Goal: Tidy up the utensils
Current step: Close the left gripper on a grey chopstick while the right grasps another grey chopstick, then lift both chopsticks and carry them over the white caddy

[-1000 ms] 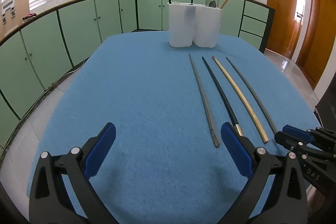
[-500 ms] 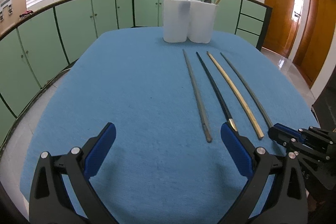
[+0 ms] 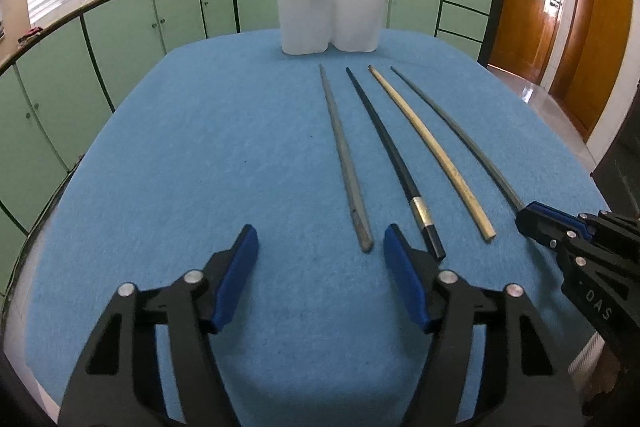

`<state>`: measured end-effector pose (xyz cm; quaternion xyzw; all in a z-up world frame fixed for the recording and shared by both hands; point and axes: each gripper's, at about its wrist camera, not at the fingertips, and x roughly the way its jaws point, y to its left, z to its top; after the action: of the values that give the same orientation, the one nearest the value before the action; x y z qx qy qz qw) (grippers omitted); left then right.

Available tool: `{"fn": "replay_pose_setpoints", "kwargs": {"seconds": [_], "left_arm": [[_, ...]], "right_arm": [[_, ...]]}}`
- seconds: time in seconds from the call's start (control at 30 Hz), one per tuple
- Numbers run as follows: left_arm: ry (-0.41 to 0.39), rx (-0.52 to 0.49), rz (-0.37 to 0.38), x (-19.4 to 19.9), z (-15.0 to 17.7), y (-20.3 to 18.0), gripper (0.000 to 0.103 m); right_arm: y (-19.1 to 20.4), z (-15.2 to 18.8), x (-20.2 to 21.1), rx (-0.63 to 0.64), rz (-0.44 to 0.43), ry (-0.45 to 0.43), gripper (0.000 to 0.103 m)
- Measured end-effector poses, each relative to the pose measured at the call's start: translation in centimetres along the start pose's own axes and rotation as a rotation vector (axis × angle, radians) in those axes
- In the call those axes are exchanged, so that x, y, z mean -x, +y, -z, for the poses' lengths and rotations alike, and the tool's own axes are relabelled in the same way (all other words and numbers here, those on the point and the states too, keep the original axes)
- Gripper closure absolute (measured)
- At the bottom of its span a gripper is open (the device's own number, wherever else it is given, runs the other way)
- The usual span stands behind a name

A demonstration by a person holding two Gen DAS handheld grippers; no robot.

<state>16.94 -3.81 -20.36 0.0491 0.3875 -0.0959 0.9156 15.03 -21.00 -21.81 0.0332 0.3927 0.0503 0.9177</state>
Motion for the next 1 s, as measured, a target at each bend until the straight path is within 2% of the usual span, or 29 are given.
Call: {"fn": "replay_pose_setpoints", "kwargs": {"seconds": [0.17, 0.27, 0.33, 0.67, 1.0], "left_arm": [[-0.017, -0.025, -0.001, -0.1, -0.1, -1.1, 0.063], [-0.025, -0.047, 0.007, 0.0, -0.1, -1.8, 0.079], [-0.027, -0.056, 0.013, -0.1, -0.1, -2.3, 0.094], [-0.04, -0.04, 0.007, 0.8, -0.9, -2.0, 0.097], [-0.173, -0.072, -0.044, 5.8, -3.6, -1.4, 0.098]], "right_arm": [[-0.3, 0.1, -0.1, -0.007, -0.012, -0.003, 0.095], [-0.4, 0.1, -0.1, -0.013, -0.018, -0.005, 0.095], [-0.5, 0.1, -0.1, -0.012, -0.02, -0.006, 0.095], [-1.1, -0.2, 0.4, -0.038, -0.041, -0.019, 0.095], [-1.7, -3.5, 4.7, -0.014, -0.03, -0.131, 0.095]]}}
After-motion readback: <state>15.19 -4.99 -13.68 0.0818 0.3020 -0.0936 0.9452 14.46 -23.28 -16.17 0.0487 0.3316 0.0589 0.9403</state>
